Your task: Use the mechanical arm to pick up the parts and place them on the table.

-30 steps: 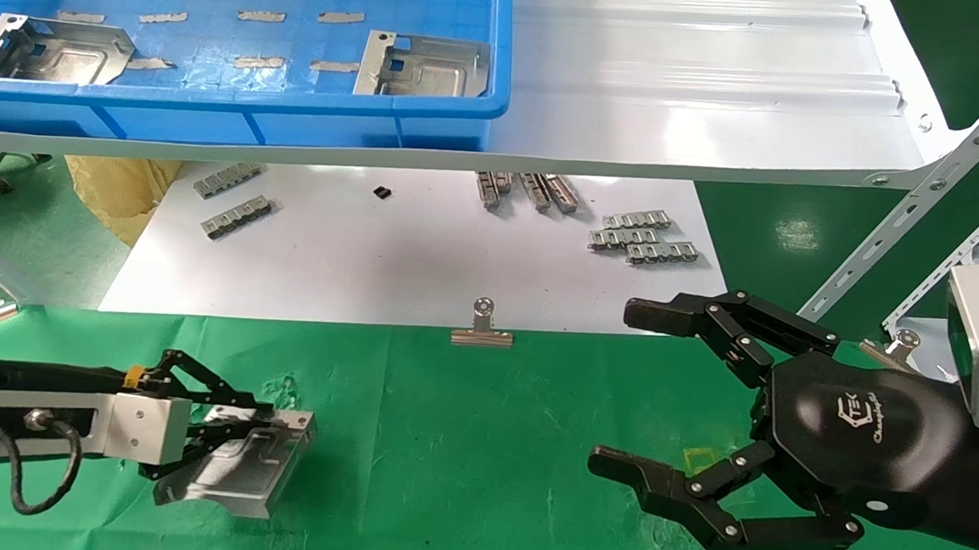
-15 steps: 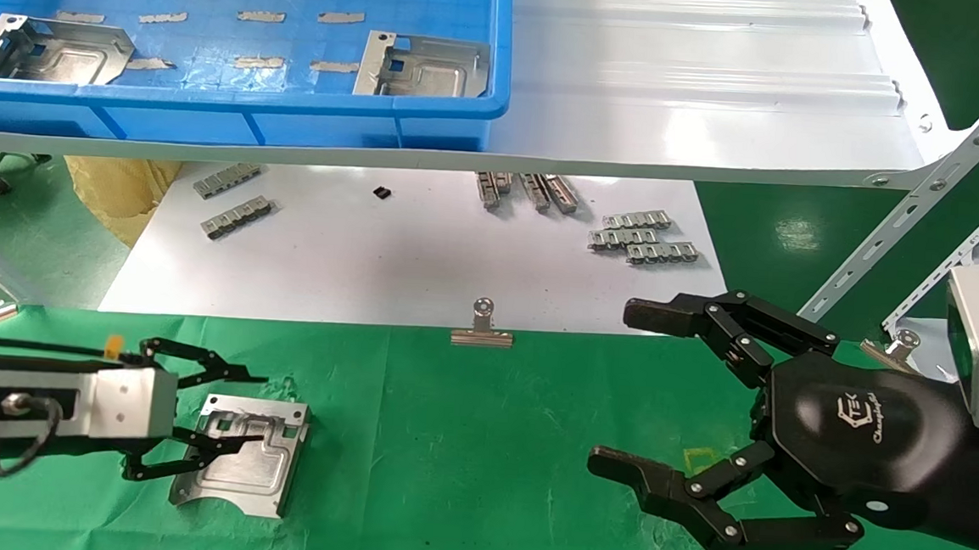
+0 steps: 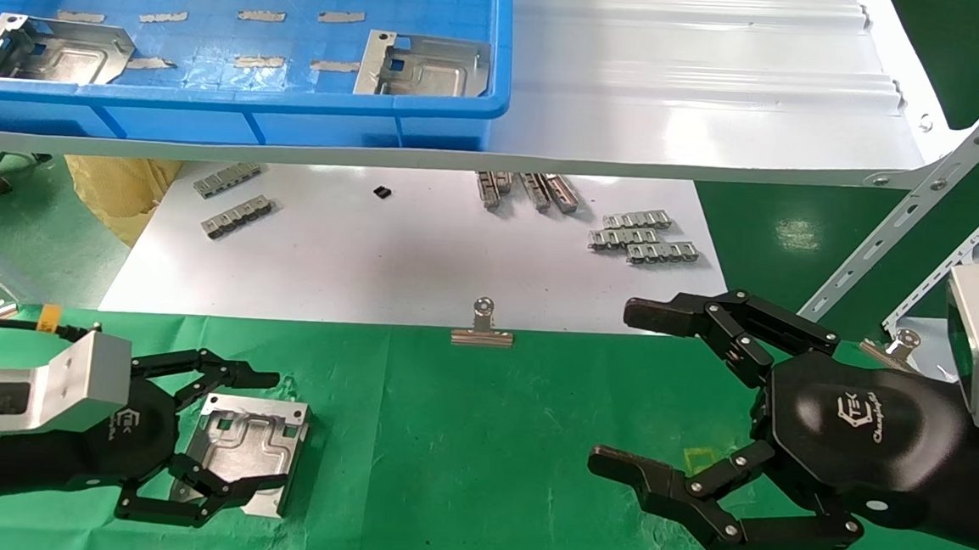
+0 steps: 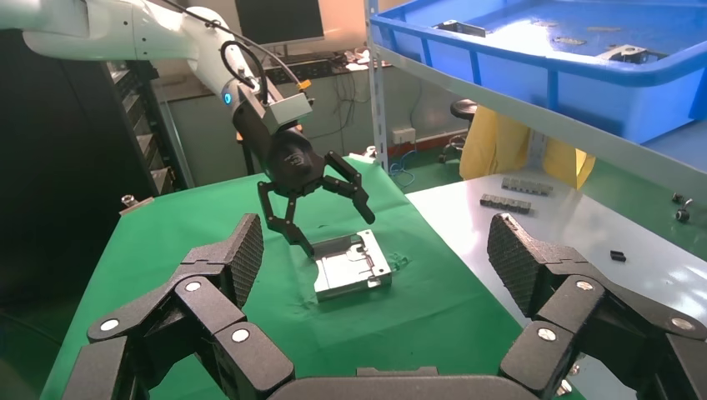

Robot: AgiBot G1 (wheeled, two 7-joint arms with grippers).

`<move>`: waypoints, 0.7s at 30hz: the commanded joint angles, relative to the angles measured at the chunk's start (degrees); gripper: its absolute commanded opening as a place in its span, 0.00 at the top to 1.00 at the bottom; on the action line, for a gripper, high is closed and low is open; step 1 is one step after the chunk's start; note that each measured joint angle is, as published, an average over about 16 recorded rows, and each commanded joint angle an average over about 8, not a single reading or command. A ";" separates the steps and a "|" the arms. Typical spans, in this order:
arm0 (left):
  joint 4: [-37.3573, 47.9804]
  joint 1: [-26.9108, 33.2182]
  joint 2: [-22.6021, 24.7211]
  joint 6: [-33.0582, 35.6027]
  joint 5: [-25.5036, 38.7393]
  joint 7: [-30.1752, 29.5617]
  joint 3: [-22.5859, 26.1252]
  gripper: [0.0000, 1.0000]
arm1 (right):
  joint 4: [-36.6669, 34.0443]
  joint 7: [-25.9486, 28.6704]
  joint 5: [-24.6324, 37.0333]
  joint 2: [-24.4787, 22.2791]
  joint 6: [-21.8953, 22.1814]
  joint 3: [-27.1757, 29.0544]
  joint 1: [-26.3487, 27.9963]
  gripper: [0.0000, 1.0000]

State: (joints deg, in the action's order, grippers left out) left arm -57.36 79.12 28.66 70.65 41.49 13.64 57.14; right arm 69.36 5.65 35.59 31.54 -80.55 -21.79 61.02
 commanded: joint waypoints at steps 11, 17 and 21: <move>-1.27 -1.30 0.50 1.07 -0.05 -1.82 -3.07 0.00 | 0.00 0.00 0.00 0.00 0.01 0.00 0.00 0.00; -2.91 -3.08 1.14 2.60 0.00 -4.29 -7.24 0.00 | 0.00 0.00 0.00 0.00 0.01 0.00 0.00 0.00; -3.99 -4.26 1.57 3.62 0.03 -5.93 -10.00 0.00 | 0.00 0.00 0.00 0.00 0.01 0.00 0.00 0.00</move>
State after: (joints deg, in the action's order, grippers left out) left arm -61.35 74.87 30.22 74.26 41.52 7.72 47.15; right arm 69.36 5.65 35.59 31.54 -80.55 -21.79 61.02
